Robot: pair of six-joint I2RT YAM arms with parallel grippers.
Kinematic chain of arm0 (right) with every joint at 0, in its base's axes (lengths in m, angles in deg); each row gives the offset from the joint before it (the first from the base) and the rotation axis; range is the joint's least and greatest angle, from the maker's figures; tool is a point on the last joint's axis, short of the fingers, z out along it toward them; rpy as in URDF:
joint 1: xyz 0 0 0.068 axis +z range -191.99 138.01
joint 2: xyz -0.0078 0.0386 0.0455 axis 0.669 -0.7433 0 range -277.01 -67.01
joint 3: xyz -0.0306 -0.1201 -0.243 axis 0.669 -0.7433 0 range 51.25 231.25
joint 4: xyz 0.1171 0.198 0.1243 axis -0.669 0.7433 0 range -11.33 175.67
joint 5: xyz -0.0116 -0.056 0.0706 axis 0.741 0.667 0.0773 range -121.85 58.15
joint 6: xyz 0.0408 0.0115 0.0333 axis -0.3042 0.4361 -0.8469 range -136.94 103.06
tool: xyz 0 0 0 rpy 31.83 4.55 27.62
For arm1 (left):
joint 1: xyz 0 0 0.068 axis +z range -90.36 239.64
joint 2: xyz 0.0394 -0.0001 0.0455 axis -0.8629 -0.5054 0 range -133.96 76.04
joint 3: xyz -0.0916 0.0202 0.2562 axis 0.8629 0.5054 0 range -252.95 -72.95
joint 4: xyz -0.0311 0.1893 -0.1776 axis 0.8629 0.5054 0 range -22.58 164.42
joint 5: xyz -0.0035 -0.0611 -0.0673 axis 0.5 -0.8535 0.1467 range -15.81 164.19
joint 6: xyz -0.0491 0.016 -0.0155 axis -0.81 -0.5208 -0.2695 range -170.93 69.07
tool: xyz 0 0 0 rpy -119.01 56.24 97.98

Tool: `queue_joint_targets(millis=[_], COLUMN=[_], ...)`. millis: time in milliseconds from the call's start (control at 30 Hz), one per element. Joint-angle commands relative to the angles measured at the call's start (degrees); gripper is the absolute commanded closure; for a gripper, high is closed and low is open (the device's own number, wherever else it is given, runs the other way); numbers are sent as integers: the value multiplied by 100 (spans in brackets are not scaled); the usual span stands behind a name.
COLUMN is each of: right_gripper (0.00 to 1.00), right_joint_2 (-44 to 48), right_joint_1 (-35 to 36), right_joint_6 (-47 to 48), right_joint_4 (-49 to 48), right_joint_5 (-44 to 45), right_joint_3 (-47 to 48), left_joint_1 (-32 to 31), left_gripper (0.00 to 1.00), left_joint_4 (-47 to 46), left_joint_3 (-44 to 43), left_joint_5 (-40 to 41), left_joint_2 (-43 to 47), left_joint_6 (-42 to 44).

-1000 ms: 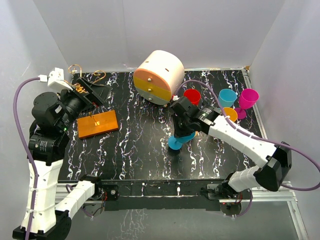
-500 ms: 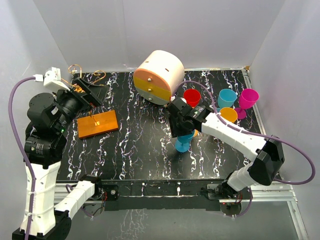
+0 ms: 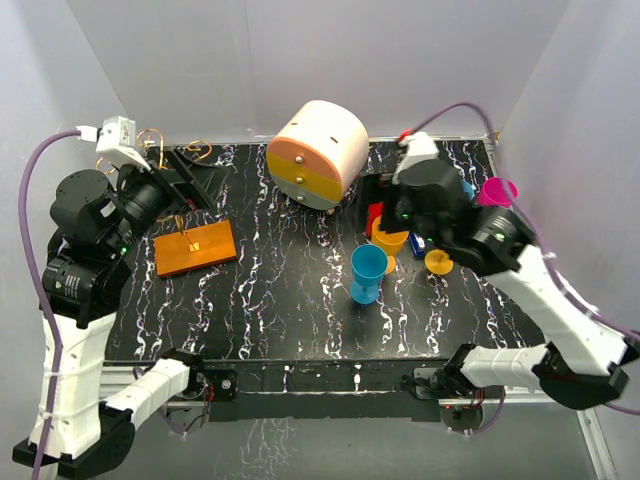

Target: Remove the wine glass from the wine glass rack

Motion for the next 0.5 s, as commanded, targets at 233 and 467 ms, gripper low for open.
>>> queue_joint_targets(millis=[233, 467], right_gripper=[2, 2], right_joint_2=[1446, 1687], right_joint_1=[13, 8], right_joint_6=[133, 213], right_joint_4=[-768, -872], right_joint_5=[1750, 2011], right_joint_3=[325, 279], left_joint_1=[-1396, -1713], left_gripper=[1, 1], left_joint_4=[310, 452], left_joint_3=[-944, -845], left_joint_5=[747, 1207], left_joint_2=[-501, -530], left_joint_6=[1506, 1847])
